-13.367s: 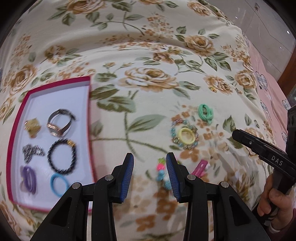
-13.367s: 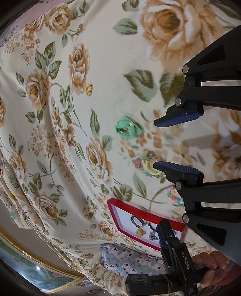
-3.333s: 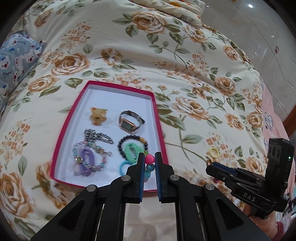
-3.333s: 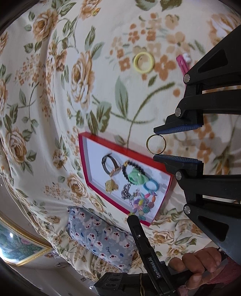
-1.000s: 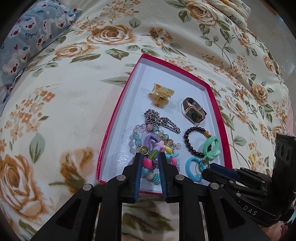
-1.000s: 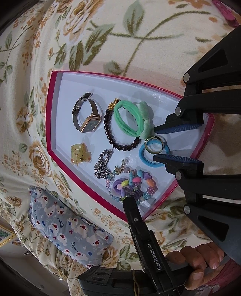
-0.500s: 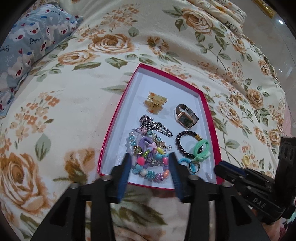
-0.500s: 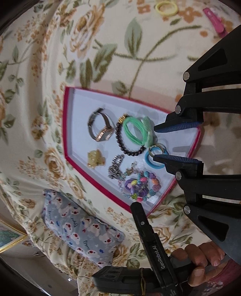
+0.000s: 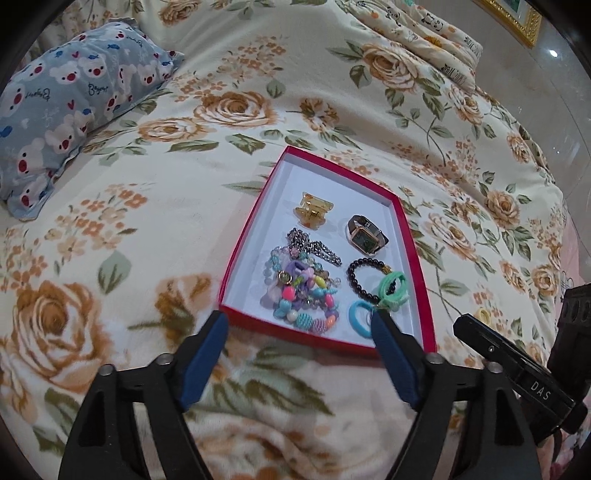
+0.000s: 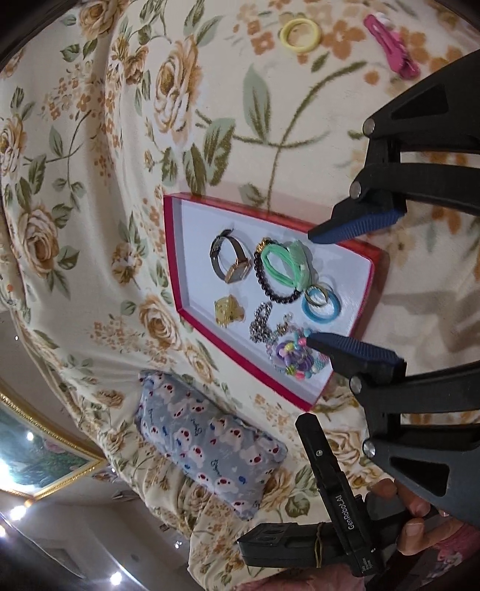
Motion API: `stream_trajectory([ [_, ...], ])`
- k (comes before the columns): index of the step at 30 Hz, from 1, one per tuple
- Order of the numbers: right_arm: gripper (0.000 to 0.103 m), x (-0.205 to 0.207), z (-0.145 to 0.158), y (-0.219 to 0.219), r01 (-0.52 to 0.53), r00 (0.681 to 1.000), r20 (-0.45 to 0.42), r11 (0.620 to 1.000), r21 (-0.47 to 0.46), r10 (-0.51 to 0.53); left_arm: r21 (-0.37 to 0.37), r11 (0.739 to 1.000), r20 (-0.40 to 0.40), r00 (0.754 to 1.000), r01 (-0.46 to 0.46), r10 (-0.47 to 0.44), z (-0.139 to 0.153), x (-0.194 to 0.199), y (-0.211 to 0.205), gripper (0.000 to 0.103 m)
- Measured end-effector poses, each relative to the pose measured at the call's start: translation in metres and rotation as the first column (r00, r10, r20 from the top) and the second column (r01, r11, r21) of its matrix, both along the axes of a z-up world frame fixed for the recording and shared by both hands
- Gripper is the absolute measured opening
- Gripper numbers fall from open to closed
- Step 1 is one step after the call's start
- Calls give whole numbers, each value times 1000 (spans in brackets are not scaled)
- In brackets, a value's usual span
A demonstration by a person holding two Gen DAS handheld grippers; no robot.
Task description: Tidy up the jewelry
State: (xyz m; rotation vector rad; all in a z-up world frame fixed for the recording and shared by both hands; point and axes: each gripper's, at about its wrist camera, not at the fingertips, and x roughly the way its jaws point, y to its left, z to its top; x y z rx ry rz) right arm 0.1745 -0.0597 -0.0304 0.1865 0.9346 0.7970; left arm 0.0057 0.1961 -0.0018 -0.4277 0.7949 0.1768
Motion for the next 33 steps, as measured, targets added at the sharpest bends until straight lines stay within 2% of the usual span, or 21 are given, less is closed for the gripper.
stream_trajectory([
  [4, 74, -12, 3, -8, 6, 999, 34, 999, 39, -7, -7, 1000, 18, 1000, -11, 11, 3, -19, -2, 93],
  [10, 76, -23, 16, -15, 0, 997, 76, 999, 47, -4, -32, 999, 6, 999, -33, 33, 6, -37, 1, 97],
  [15, 77, -33, 37, -15, -48, 990, 130, 998, 28, 44, -39, 998, 9, 999, -40, 40, 17, -46, 2, 97],
  [20, 84, -35, 71, -15, -125, 977, 173, 992, -1, 124, 6, 1000, 63, 998, -21, 21, 43, -58, -2, 97],
  [24, 102, -35, 100, -21, -100, 970, 219, 995, -25, 103, 64, 998, 98, 995, 4, -10, 65, -67, -8, 102],
  [25, 103, -35, 104, -24, -89, 970, 225, 996, -26, 92, 80, 997, 103, 994, 12, -20, 68, -69, -11, 102],
  [29, 103, -37, 98, -27, -44, 966, 254, 998, -45, 54, 171, 985, 69, 998, -4, -8, 61, -69, -20, 102],
  [33, 103, -40, 71, -21, -19, 967, 250, 995, -102, 44, 246, 969, 48, 999, -36, 25, 47, -68, -34, 102],
])
